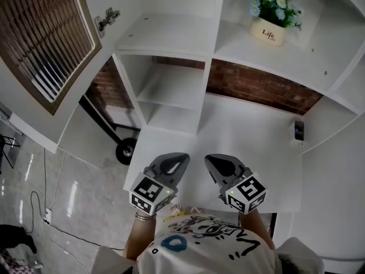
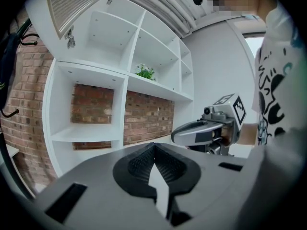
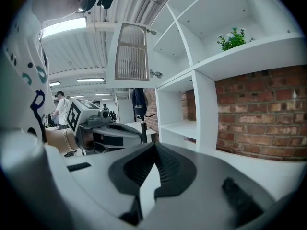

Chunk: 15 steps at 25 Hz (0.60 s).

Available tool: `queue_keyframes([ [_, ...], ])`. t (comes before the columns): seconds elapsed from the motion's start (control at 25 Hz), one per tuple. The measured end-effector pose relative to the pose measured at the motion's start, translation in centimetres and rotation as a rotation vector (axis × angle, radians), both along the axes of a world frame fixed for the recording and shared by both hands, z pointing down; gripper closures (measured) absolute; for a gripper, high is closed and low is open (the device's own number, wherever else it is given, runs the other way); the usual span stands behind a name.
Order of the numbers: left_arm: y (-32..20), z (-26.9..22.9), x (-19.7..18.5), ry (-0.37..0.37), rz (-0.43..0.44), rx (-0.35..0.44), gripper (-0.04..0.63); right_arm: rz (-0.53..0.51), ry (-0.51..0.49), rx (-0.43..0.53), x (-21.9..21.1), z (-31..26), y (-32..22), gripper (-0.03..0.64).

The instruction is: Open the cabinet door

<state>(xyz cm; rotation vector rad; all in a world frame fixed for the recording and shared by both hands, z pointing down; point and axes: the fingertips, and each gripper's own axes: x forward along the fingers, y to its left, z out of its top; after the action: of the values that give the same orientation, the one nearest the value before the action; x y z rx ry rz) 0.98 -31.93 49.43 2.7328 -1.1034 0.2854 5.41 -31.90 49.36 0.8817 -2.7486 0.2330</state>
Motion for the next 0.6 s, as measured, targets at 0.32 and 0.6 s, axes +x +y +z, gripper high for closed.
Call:
queue_keyframes([
  [0.32, 0.7, 0.2, 0.8, -0.009, 0.031, -0.009, 0.580, -0.011, -0.005, 0.010, -0.5, -0.6, 0.3, 0.591],
  [0.6, 1.1, 0.2, 1.1, -0.012, 0.040, -0.015, 0.580, -0.009, -0.009, 0.008, -0.5, -0.6, 0.6, 0.591],
])
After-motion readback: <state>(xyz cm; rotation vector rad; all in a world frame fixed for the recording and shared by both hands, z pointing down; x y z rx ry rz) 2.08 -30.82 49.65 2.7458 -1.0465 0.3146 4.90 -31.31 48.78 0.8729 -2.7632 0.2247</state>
